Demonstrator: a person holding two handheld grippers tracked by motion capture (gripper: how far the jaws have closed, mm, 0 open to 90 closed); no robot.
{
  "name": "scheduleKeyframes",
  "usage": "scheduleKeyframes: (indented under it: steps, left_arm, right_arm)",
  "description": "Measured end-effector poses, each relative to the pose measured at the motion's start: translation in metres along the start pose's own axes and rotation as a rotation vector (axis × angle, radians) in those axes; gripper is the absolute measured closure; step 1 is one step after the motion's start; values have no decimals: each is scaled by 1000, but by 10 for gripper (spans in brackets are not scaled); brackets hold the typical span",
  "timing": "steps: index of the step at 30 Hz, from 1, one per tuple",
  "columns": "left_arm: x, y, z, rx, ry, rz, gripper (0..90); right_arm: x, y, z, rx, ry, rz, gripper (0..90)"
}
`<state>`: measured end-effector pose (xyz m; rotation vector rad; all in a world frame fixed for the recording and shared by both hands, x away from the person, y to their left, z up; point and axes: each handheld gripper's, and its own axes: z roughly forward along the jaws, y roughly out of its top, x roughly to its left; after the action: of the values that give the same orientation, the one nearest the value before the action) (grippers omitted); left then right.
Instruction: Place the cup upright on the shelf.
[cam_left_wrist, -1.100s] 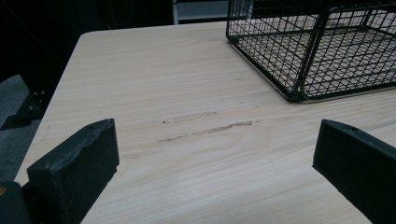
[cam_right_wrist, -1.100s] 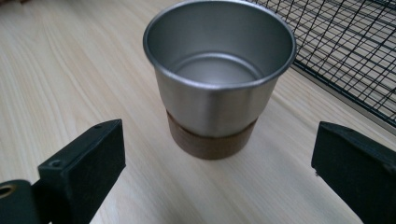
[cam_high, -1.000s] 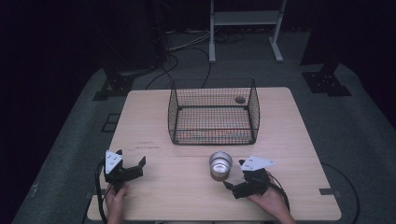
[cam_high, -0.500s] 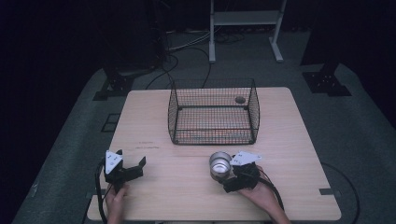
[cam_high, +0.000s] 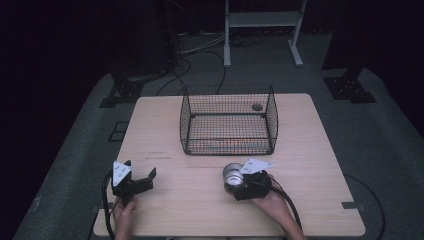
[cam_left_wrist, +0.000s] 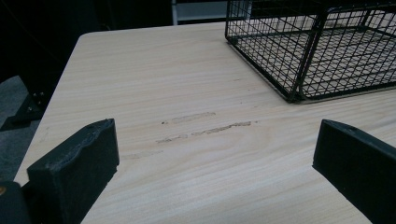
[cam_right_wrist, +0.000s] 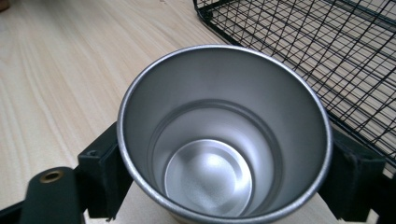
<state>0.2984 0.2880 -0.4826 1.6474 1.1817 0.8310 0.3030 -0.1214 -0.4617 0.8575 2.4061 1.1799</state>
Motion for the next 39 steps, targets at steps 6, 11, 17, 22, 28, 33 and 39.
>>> scheduleKeyframes:
  steps: [6, 11, 17, 22, 28, 33, 39]
  left_arm:
    - [0, 0, 0, 0, 0, 1, 0]
    - [0, 0, 0, 1, 0, 2, 0]
    - [0, 0, 0, 0, 0, 2, 0]
    - [0, 0, 0, -1, 0, 2, 0]
    - [0, 0, 0, -1, 0, 4, 0]
    - [0, 0, 0, 0, 0, 1, 0]
    - [0, 0, 0, 0, 0, 5, 0]
  right_arm:
    - [-2, -1, -1, 0, 26, 14, 180]
    - [-3, 0, -4, -18, 33, 23, 181]
    - [-11, 4, -13, -34, 80, 60, 181]
    - [-17, 13, -21, -46, 91, 55, 181]
    - [-23, 24, -30, -55, 107, 60, 181]
    - [-26, 35, -35, -58, 108, 43, 180]
    - [-30, 46, -39, -64, 113, 35, 181]
